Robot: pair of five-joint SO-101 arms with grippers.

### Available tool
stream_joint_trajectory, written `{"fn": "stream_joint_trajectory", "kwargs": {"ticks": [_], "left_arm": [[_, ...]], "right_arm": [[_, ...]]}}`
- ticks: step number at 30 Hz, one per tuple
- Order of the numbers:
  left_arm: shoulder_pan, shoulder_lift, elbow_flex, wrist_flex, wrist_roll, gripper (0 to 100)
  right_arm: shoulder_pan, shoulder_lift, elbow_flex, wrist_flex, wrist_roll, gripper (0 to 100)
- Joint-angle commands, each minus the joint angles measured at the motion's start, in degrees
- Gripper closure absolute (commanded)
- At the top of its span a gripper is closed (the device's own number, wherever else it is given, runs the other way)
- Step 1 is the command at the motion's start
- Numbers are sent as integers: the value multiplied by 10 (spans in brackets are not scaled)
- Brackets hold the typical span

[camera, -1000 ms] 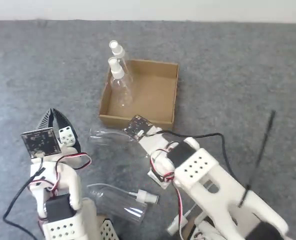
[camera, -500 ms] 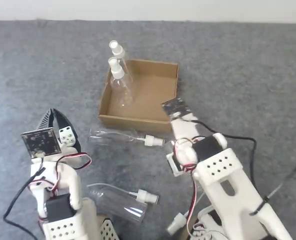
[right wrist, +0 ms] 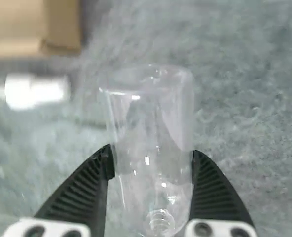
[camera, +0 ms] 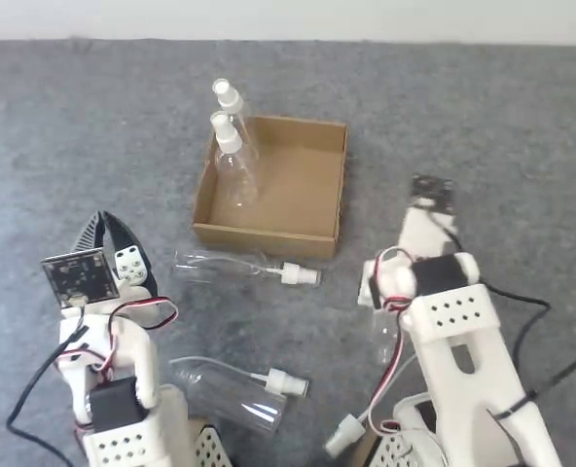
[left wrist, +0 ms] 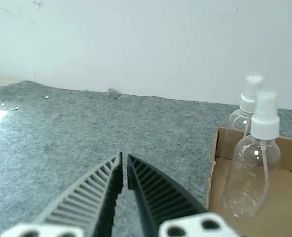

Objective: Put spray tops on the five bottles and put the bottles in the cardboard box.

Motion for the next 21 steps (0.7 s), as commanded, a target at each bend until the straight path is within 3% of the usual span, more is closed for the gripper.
{"fn": "stream_joint_trajectory", "kwargs": {"ticks": [1, 6, 14, 21], "left_arm": [[1, -7, -3, -15, 3, 987], [1, -7, -3, -15, 3, 987], [1, -7, -2, -15, 3, 987], [1, -7, -2, -13, 3, 987]], "right_arm": [[53, -23, -26, -49, -87, 902], [89, -21, -26, -68, -218, 900], [142, -18, -18, -91, -365, 900], [200, -18, 69, -231, -393, 899]]}}
